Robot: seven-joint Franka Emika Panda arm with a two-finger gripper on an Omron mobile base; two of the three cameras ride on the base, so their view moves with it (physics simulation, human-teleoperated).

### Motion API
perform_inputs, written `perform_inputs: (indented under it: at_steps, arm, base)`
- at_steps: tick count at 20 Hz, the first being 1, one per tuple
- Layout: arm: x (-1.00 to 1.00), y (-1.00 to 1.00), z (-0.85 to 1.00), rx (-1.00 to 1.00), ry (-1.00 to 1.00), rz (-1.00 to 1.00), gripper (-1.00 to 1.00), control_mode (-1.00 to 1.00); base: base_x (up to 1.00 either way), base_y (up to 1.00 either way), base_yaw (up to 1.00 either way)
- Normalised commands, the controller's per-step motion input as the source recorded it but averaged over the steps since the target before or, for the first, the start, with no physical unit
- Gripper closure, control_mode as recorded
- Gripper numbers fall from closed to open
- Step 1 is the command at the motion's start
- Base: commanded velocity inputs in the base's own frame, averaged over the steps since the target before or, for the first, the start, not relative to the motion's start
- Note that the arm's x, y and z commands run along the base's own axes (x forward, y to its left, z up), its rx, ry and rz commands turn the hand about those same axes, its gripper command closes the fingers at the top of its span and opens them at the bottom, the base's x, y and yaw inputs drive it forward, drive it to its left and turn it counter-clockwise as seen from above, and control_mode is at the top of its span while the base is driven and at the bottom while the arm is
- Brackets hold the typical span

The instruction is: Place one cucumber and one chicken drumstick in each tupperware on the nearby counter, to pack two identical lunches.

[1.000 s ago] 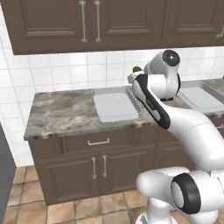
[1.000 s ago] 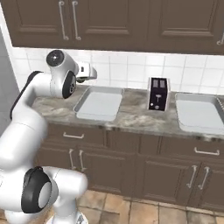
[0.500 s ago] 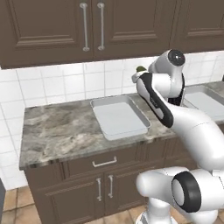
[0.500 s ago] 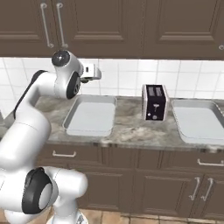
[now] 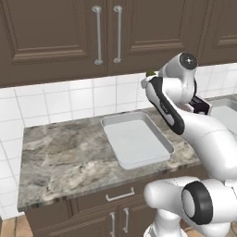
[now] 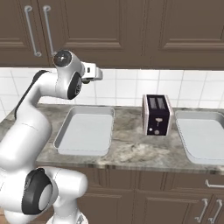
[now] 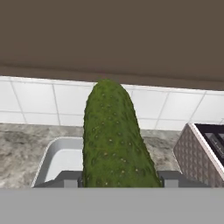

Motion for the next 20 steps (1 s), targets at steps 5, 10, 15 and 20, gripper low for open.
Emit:
perform_inputs:
  at_steps: [5,10,15,20]
  arm:
    - [0.0,0.0,0.0,0.0,0.0,0.0,1.0,1.0]
    - [0.0,0.01,-0.09,-0.01,0.0,0.0,1.0,-1.0]
    - [0.0,0.08,-0.61,-0.06,0.03,-0.02,1.0,-1.0]
    - [0.0,0.07,-0.8,-0.09,0.07,0.0,1.0,-1.0]
  base:
    - [0.25,0.02,0.0]
    - [0.0,0.0,0.0]
    - [0.0,0.0,0.0]
    - [0.0,0.0,0.0]
